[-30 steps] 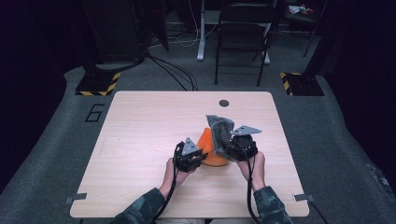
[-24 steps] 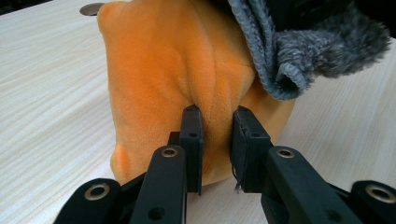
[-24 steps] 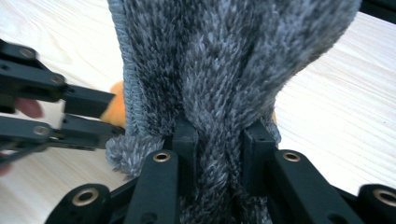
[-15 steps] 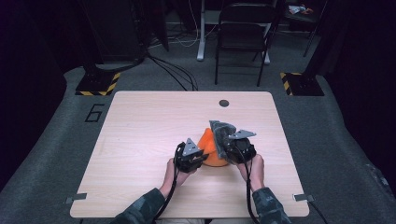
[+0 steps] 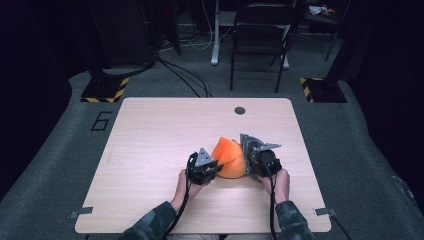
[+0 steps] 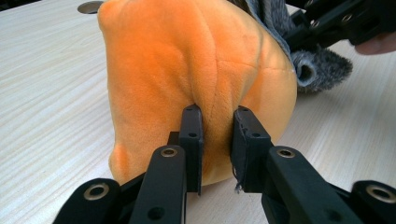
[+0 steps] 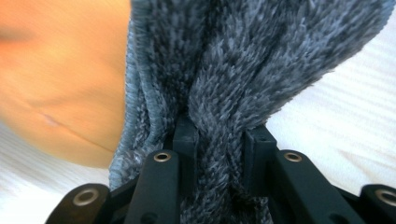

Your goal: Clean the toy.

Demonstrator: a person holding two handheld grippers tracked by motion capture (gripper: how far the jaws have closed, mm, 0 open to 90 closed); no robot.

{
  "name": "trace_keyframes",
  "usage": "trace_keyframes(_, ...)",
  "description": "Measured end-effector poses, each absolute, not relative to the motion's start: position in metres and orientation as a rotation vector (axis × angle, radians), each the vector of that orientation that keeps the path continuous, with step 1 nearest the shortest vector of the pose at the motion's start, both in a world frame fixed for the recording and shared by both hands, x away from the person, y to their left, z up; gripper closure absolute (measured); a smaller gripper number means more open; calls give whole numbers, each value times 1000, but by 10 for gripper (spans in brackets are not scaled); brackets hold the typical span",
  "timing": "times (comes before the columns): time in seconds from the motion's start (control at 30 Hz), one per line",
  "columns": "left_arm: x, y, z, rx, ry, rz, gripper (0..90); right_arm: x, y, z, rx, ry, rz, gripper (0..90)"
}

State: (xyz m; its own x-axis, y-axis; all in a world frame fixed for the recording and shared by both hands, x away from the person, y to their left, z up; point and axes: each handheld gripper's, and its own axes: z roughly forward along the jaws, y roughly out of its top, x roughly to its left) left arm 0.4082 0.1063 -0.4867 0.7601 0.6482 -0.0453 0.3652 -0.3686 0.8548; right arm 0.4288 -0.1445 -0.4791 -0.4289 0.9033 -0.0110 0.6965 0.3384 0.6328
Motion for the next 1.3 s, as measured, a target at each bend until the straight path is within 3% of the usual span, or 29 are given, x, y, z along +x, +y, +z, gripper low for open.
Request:
trace_keyframes(0.17,410,109,-487,1991,770,369,754,432,-151,-484,1434,2259,752,718)
trace_keyframes(0.43,410,109,-487,1986,780,367,750,419,-144,-438,1346,2165,986,723)
trace_keyframes(0.53,410,109,-487,1989,776,373,734,416,-128,-440,1318,2228,983,729)
trace_keyframes(0.73,410,113,-481,1984,735,388,483,419,-124,-451,1293,2242,936,731)
trace_keyframes(0.83,407,105,-484,2036,699,436,417,419,-126,-453,1303,2237,955,731)
trace_keyframes(0.9,405,99,-488,2068,677,515,492,419,-126,-454,1298,2235,954,731)
trace_keyframes(1.03,406,100,-491,2057,694,524,674,419,-127,-454,1306,2229,964,732)
trace_keyframes(1.3,409,110,-479,1980,779,414,748,413,-128,-434,1250,2176,1043,738)
